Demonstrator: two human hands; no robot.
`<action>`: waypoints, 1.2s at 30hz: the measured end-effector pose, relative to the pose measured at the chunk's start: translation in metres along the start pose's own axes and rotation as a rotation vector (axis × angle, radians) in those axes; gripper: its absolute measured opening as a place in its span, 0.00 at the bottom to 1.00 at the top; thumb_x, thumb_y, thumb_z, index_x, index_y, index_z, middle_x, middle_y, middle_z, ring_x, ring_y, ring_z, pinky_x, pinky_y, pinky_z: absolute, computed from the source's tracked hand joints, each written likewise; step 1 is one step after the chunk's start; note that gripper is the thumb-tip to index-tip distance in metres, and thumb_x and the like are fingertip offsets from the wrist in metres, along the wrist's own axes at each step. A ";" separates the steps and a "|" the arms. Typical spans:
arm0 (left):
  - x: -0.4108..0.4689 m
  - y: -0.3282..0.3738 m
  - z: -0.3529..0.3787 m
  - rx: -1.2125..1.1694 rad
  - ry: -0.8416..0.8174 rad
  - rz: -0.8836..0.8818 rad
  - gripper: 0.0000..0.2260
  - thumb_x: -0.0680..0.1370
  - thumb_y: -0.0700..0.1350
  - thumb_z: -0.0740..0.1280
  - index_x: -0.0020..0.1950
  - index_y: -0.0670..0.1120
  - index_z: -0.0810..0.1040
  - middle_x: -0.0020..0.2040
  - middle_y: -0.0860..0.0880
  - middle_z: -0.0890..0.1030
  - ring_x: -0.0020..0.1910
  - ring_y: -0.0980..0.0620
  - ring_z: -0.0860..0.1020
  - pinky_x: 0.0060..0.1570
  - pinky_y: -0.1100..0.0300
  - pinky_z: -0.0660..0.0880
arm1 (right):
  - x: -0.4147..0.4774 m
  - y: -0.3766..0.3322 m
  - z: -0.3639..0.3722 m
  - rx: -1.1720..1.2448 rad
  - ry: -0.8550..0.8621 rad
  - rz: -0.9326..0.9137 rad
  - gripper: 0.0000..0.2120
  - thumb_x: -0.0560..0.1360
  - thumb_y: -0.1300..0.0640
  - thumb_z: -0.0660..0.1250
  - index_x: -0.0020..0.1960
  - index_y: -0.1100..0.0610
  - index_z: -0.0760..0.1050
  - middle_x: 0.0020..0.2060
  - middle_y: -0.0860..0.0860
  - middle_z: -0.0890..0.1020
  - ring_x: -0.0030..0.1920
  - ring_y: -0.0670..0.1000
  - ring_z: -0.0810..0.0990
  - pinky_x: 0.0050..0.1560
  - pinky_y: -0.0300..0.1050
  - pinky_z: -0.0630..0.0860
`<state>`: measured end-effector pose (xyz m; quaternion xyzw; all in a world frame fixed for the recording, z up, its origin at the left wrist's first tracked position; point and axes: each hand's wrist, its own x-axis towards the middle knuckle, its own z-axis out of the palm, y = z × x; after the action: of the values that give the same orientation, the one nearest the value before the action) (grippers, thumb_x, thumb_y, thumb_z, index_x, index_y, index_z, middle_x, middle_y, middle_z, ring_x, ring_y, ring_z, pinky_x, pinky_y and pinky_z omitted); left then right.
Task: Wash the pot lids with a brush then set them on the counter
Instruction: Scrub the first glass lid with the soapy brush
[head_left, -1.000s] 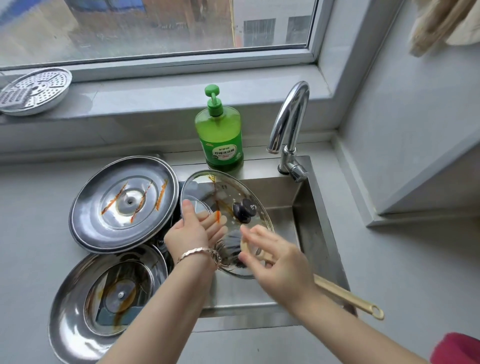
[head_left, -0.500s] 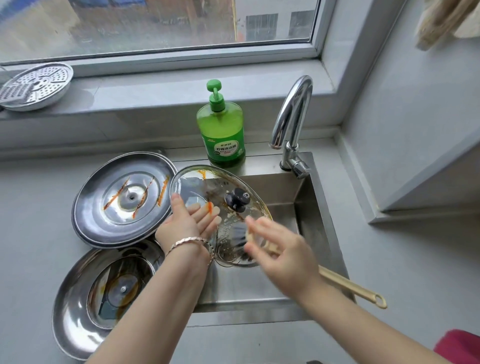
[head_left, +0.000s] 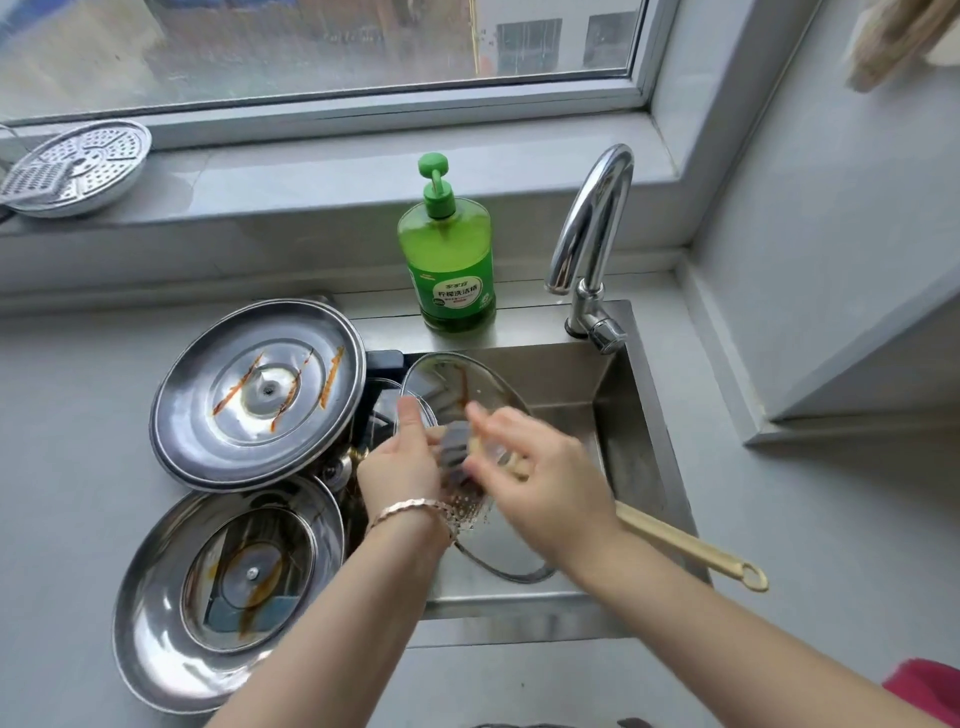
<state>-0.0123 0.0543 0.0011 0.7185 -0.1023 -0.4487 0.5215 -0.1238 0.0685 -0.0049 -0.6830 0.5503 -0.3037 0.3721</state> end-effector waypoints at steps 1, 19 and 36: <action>0.001 0.001 -0.003 0.060 0.016 0.029 0.22 0.78 0.57 0.59 0.31 0.44 0.75 0.27 0.49 0.77 0.28 0.52 0.72 0.25 0.64 0.69 | -0.010 -0.008 0.004 -0.042 -0.050 -0.106 0.18 0.71 0.47 0.65 0.61 0.36 0.73 0.51 0.37 0.75 0.34 0.37 0.71 0.38 0.39 0.71; -0.008 0.009 -0.006 0.222 -0.266 -0.050 0.39 0.63 0.75 0.61 0.36 0.36 0.74 0.33 0.37 0.81 0.33 0.37 0.81 0.34 0.43 0.80 | 0.017 -0.008 -0.019 0.005 -0.190 -0.003 0.19 0.74 0.49 0.67 0.59 0.31 0.68 0.51 0.29 0.72 0.48 0.33 0.72 0.51 0.41 0.72; -0.010 0.009 -0.015 0.146 -0.358 0.033 0.22 0.77 0.54 0.61 0.36 0.35 0.75 0.29 0.36 0.80 0.25 0.44 0.80 0.22 0.57 0.76 | 0.037 0.000 -0.022 0.072 -0.187 -0.021 0.19 0.74 0.50 0.67 0.62 0.36 0.71 0.55 0.35 0.77 0.48 0.39 0.76 0.51 0.44 0.74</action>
<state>-0.0038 0.0668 0.0147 0.6613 -0.2376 -0.5521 0.4489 -0.1340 0.0290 0.0068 -0.7004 0.4947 -0.2619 0.4429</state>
